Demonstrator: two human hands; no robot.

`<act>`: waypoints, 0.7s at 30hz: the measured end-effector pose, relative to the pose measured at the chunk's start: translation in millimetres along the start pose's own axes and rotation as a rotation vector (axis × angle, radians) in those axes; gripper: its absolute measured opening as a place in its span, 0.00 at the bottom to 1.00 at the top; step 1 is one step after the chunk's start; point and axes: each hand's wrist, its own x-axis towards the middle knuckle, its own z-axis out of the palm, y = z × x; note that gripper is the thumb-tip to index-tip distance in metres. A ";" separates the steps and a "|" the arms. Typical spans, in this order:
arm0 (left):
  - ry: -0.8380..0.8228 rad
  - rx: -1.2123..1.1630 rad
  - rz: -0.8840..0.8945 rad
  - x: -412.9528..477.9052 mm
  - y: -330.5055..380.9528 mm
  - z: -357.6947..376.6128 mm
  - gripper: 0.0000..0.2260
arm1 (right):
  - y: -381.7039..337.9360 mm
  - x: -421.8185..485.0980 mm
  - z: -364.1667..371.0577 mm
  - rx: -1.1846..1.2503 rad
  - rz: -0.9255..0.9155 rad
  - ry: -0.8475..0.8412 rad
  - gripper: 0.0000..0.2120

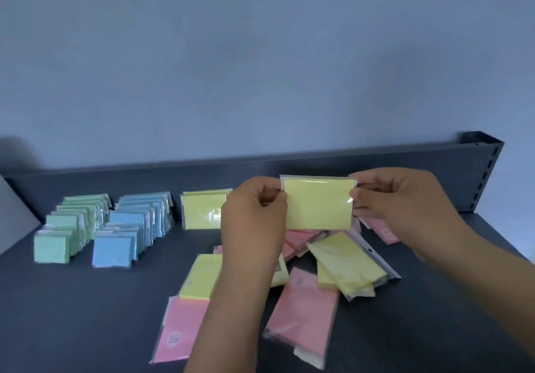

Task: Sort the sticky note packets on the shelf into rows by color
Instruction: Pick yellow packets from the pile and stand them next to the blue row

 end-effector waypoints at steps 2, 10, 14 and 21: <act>-0.012 -0.010 -0.015 4.5 -5.2 -4.9 0.10 | -4.9 0.2 4.9 -0.026 -0.015 0.011 0.10; -0.005 0.029 -0.004 34.8 -13.1 -33.5 0.10 | -9.5 18.9 36.1 -0.057 -0.019 -0.033 0.10; -0.071 0.106 -0.016 47.3 -12.8 -63.6 0.12 | -13.2 26.1 66.2 -0.061 0.008 -0.036 0.09; -0.127 0.127 -0.094 77.3 -32.4 -124.8 0.05 | -19.3 26.8 144.9 -0.148 -0.040 -0.045 0.08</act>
